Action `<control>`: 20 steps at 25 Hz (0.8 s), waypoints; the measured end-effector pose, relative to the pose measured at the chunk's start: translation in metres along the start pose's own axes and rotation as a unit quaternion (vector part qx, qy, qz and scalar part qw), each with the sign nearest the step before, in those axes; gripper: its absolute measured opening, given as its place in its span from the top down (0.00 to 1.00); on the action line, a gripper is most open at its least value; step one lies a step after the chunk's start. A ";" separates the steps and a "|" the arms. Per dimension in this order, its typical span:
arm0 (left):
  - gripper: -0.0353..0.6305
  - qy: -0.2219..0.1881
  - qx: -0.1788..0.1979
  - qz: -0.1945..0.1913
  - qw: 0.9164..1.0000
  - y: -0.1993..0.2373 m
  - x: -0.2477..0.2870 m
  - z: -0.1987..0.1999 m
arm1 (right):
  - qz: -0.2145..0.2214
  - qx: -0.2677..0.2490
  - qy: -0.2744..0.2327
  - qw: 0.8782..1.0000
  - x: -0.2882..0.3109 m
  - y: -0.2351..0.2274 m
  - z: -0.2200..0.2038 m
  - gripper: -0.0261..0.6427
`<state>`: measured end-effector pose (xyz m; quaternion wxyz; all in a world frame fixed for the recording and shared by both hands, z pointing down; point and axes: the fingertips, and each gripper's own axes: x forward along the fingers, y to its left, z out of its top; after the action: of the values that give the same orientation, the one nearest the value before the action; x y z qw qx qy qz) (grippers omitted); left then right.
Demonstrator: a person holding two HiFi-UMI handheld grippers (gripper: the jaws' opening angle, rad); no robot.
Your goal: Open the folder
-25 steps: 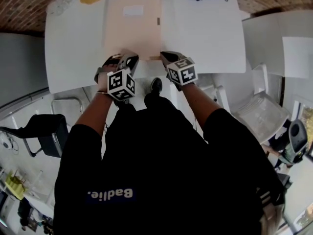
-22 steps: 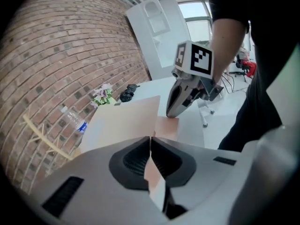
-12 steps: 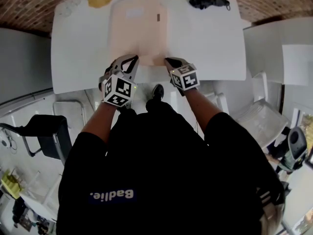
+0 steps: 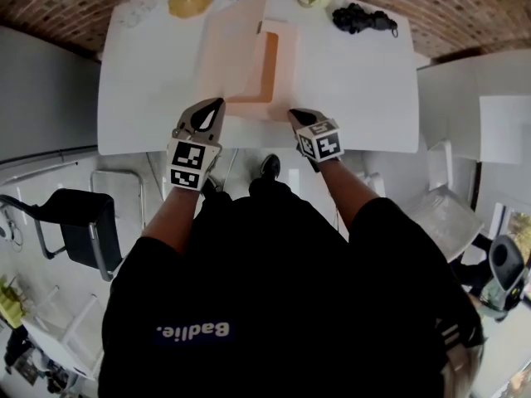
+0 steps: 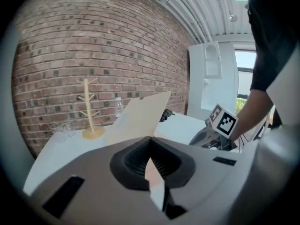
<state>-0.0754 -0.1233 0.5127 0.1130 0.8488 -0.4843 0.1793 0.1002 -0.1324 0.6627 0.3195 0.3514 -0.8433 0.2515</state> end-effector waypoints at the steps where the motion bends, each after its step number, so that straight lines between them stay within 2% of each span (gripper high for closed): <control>1: 0.95 -0.006 -0.018 0.005 1.000 0.004 -0.003 0.001 | 0.000 -0.001 0.001 1.000 0.000 0.000 0.000 0.92; 5: 0.95 -0.034 -0.096 0.023 0.995 0.022 -0.017 0.003 | -0.004 -0.007 0.003 1.000 0.000 0.000 0.001 0.92; 9: 0.95 -0.066 -0.166 0.044 0.983 0.044 -0.030 0.003 | -0.006 -0.010 0.007 1.000 0.001 0.000 0.000 0.92; 12: 0.95 -0.094 -0.227 0.057 0.968 0.061 -0.040 -0.002 | -0.006 -0.013 0.009 1.000 0.002 0.001 0.000 0.92; 15: 0.95 -0.119 -0.289 0.073 0.947 0.080 -0.051 -0.010 | -0.007 -0.016 0.008 1.000 0.002 0.001 0.003 0.92; 20: 0.95 -0.139 -0.356 0.101 0.919 0.105 -0.066 -0.028 | -0.005 -0.020 0.004 1.000 0.003 0.003 0.005 0.92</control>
<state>-0.2020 -0.1141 0.5124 0.3202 0.7157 -0.6100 -0.1146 0.0940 -0.1350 0.6604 0.3316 0.3479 -0.8451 0.2342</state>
